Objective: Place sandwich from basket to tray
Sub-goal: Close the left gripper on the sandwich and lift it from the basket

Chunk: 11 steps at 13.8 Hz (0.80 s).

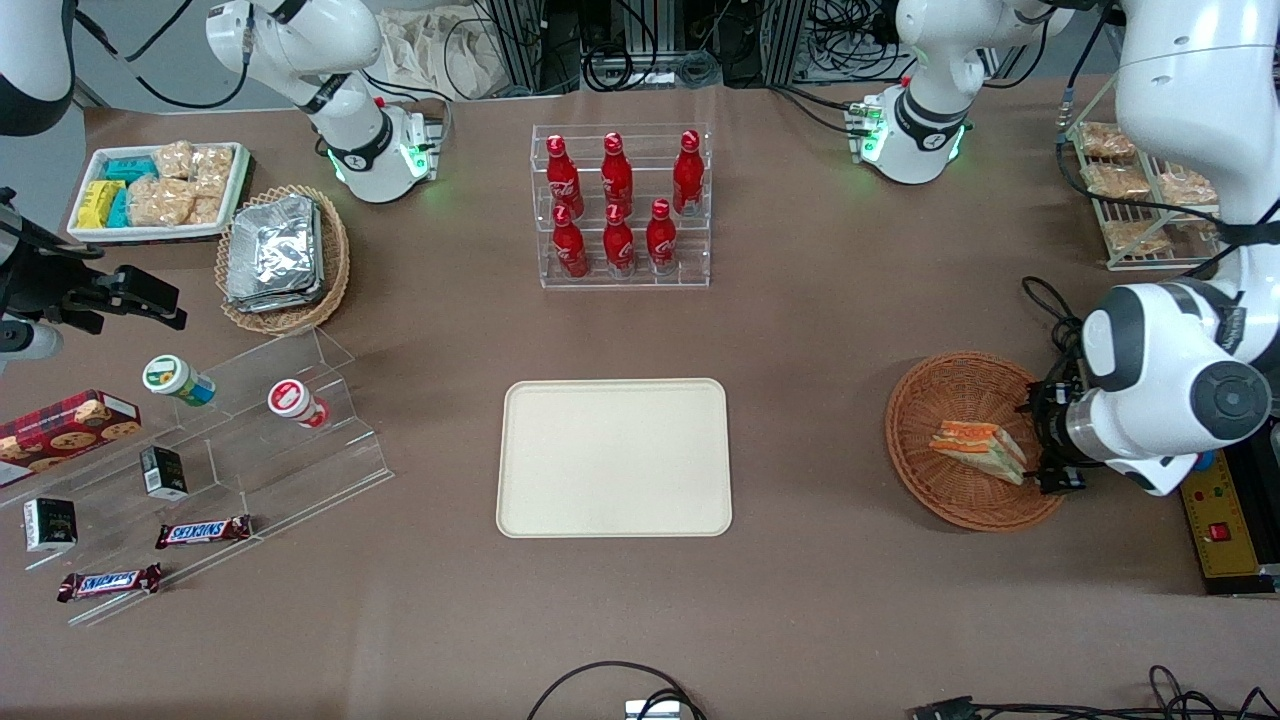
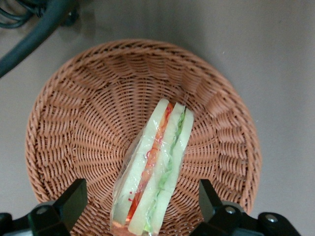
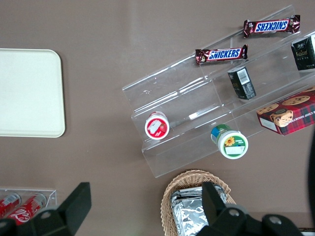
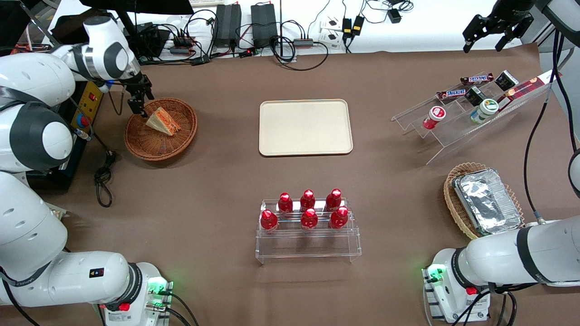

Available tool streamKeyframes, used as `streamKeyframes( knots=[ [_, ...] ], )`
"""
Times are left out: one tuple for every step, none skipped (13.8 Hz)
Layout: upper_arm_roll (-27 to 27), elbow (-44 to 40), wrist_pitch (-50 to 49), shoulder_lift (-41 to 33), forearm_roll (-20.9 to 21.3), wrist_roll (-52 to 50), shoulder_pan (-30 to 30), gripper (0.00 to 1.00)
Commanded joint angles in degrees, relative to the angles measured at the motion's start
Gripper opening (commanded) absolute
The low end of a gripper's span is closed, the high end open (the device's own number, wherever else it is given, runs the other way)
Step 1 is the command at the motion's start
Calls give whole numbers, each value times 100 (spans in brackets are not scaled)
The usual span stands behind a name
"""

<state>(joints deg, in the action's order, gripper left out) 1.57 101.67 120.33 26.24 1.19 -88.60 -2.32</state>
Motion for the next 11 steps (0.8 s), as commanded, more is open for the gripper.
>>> streamKeyframes(
  knots=[
    [19, 134, 228, 21, -58, -35, 56, 100],
    [89, 126, 254, 30, -49, 18, 56, 100],
    [116, 134, 298, 39, -49, 123, 56, 100],
    [125, 143, 298, 74, -49, 359, 48, 100],
    [125, 143, 290, 135, -66, 605, 48, 100],
    [125, 143, 298, 170, -67, 773, 39, 100],
    [125, 134, 307, 232, -67, 809, 39, 100],
    [125, 134, 316, 250, -58, 827, 39, 100],
    [125, 143, 333, 311, -58, 966, 39, 100],
    [125, 143, 325, 355, -67, 1290, 48, 100],
    [125, 143, 316, 382, -75, 1380, 39, 100]
  ],
)
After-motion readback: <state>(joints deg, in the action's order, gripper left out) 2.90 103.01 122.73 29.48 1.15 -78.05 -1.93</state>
